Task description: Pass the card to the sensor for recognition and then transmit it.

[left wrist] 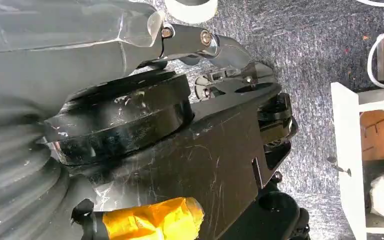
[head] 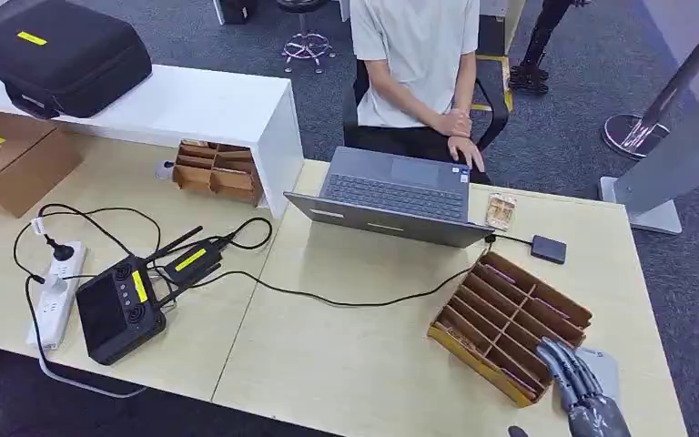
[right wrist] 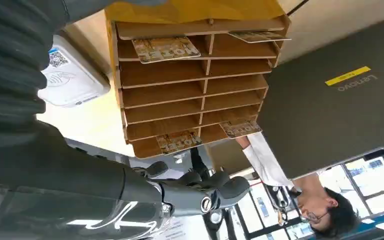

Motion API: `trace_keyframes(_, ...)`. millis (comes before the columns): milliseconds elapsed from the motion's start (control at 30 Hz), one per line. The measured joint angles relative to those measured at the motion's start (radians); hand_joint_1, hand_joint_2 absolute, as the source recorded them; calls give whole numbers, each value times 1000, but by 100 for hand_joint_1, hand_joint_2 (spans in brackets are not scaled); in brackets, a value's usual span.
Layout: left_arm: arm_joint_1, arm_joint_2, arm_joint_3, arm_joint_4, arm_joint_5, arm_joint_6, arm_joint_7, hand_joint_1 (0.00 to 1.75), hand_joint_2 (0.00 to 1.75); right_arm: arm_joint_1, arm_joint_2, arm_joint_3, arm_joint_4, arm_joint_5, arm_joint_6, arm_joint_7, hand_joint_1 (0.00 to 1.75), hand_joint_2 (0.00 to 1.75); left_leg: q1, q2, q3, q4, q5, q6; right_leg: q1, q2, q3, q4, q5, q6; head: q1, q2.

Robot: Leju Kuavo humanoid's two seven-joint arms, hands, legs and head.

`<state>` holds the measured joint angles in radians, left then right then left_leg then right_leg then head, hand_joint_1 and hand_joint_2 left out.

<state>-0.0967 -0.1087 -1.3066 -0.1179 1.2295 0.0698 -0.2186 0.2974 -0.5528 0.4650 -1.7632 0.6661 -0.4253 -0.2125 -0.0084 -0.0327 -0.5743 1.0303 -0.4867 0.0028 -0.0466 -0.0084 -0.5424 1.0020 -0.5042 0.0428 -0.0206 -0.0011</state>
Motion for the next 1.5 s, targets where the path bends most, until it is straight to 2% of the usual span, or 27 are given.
trace_keyframes(567,0,0,0,0,0,0,0,0,175,-17,2,34,25,-13,-1,11,0,175,0,0,0,0,0,0,0,0,0,0,0,0,0,0)
trace_keyframes(1000,0,0,0,0,11,-2,0,0,175,-43,23,63,89,-130,49,-16,0,175,0,0,0,0,0,0,0,0,0,0,0,0,0,0)
trace_keyframes(1500,0,0,0,0,12,-2,1,0,175,-52,40,66,144,-146,58,-15,0,175,0,0,0,0,0,0,0,0,0,0,0,0,0,0)
